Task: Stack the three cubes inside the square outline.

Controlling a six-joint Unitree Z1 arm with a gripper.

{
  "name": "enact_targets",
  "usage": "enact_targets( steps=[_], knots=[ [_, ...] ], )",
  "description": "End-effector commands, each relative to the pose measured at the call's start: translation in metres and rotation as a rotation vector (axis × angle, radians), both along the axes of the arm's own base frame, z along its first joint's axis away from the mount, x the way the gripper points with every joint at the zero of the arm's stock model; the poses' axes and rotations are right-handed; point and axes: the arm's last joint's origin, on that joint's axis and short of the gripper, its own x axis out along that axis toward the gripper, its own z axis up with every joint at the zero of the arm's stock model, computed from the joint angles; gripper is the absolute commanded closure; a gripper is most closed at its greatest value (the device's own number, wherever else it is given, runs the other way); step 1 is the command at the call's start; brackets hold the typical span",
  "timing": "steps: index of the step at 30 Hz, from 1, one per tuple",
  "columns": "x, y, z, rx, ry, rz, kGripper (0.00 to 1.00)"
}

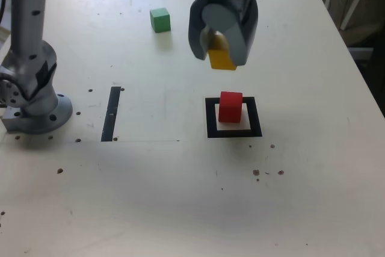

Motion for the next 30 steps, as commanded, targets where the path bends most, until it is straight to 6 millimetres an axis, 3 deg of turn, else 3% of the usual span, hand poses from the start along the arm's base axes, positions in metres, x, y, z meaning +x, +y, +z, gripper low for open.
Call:
enact_targets(
  steps=[1, 12, 30],
  knots=[
    [0.001, 0.006, -0.001, -0.010, 0.000, 0.030, 0.72],
    [0.017, 0.034, -0.025, -0.027, 0.032, 0.136, 0.72],
    [0.041, 0.031, -0.067, -0.074, 0.126, 0.143, 0.72]
  ],
)
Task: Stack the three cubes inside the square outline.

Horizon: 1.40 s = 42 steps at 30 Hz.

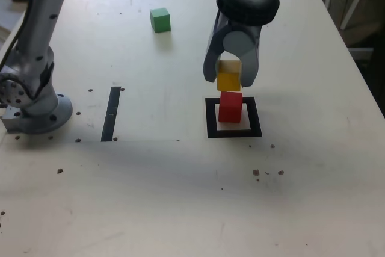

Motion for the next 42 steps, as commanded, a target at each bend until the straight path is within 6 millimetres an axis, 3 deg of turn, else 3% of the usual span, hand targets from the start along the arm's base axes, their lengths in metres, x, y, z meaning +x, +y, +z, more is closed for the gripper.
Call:
enact_targets(
  steps=[1, 13, 15, 17, 21, 23, 34, 42],
  knots=[
    [0.002, -0.002, -0.003, -0.004, 0.005, -0.005, 0.72],
    [0.006, -0.010, -0.013, -0.018, 0.024, -0.020, 0.72],
    [0.007, -0.010, -0.015, -0.021, 0.024, -0.022, 0.68],
    [0.008, -0.010, -0.016, -0.024, 0.022, -0.026, 0.53],
    [0.009, -0.010, -0.020, -0.031, 0.015, -0.036, 0.12],
    [0.010, -0.011, -0.021, -0.033, 0.013, -0.038, 0.01],
    [0.005, -0.009, -0.019, -0.034, 0.003, -0.045, 0.00],
    [-0.024, 0.004, 0.025, 0.044, -0.084, -0.084, 0.00]
  ],
)
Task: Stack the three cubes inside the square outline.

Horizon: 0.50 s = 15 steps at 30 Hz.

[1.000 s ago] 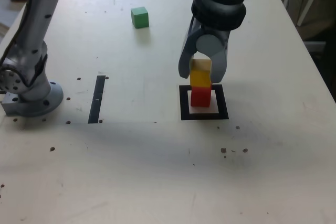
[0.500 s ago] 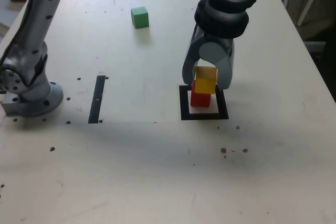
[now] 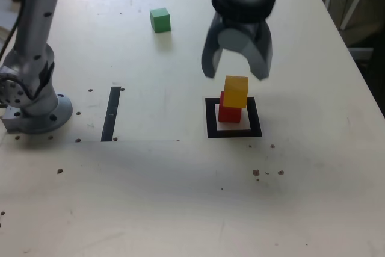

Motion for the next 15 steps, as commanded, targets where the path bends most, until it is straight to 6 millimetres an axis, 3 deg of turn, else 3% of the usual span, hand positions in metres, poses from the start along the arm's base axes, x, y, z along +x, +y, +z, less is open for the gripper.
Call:
enact_targets(
  steps=[1, 6, 15],
  knots=[
    [-0.013, 0.010, 0.013, 0.026, -0.020, -0.007, 0.00],
    [-0.040, 0.047, 0.025, 0.050, -0.014, 0.046, 0.00],
    [-0.089, 0.136, 0.026, 0.063, 0.031, 0.260, 0.00]
  ],
)
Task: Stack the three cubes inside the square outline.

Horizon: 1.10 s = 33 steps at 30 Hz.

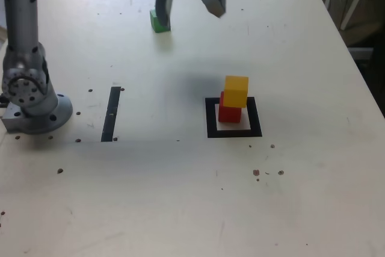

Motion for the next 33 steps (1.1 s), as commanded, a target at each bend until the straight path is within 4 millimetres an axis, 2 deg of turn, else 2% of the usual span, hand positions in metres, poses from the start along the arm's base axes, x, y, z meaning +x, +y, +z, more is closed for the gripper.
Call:
enact_targets(
  steps=[1, 9, 19, 27, 33],
  knots=[
    [-0.012, 0.025, 0.001, 0.005, -0.004, 0.066, 0.00],
    [-0.043, 0.092, -0.012, -0.017, 0.020, 0.202, 0.00],
    [-0.073, 0.149, -0.050, -0.065, 0.071, 0.309, 0.00],
    [-0.067, 0.174, -0.083, -0.099, 0.105, 0.326, 0.01],
    [-0.057, 0.187, -0.095, -0.113, 0.112, 0.326, 0.02]
  ],
)
